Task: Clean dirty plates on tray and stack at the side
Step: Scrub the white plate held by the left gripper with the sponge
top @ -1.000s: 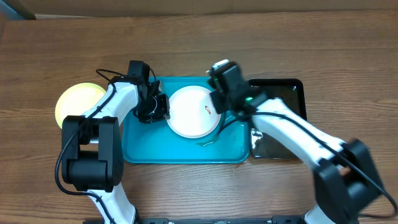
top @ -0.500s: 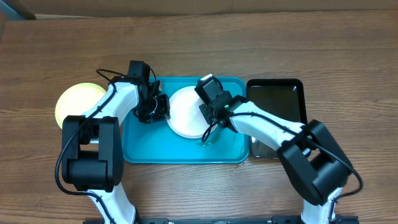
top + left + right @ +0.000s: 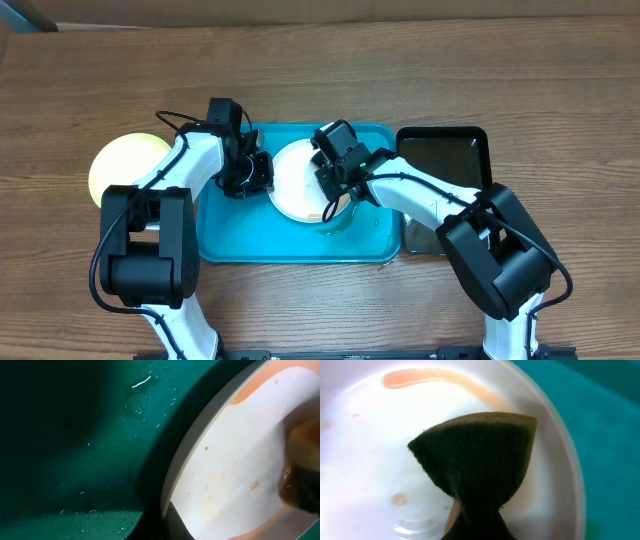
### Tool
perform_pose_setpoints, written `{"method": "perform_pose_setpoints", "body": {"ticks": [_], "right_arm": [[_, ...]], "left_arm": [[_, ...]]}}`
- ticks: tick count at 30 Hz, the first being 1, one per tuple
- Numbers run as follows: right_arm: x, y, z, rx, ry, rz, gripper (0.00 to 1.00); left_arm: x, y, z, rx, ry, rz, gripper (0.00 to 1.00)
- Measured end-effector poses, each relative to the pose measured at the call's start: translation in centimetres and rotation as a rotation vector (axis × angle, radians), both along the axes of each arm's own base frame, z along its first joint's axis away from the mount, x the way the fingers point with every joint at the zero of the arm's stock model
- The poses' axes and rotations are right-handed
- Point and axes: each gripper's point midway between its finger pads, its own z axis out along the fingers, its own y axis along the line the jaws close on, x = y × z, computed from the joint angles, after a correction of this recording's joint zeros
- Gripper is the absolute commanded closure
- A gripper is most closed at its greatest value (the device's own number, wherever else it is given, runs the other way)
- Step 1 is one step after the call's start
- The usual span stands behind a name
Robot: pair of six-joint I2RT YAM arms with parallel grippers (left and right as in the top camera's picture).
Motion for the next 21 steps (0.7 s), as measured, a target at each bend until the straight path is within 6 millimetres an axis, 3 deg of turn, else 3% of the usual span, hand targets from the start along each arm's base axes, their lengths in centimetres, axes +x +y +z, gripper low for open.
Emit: {"method": "perform_pose_setpoints", "body": {"ticks": [11, 13, 16, 18, 21], "right_arm": [[-4.8, 4.2, 1.3, 0.268, 0.269, 0.134, 0.96], [-4.3, 5.2, 3.2, 0.358, 0.293, 0.161, 0.96], [-1.7, 6.5, 8.4, 0.533, 0.268, 0.209, 0.96], [-0.3, 6.0, 11.6, 0.606, 0.237, 0.218, 0.96], [1.4, 3.2, 16.3, 0.672, 0.19, 0.184, 0.96]], "left_arm": [[0.0, -0.1, 0.0, -0.004, 0.0, -0.002, 0.96], [0.0, -0.1, 0.0, -0.005, 0.0, -0.003, 0.96], [0.0, -0.2, 0.0, -0.006, 0.0, -0.002, 0.96], [0.0, -0.2, 0.0, -0.007, 0.001, -0.002, 0.96], [0.0, -0.2, 0.0, -0.008, 0.0, -0.003, 0.96]]}}
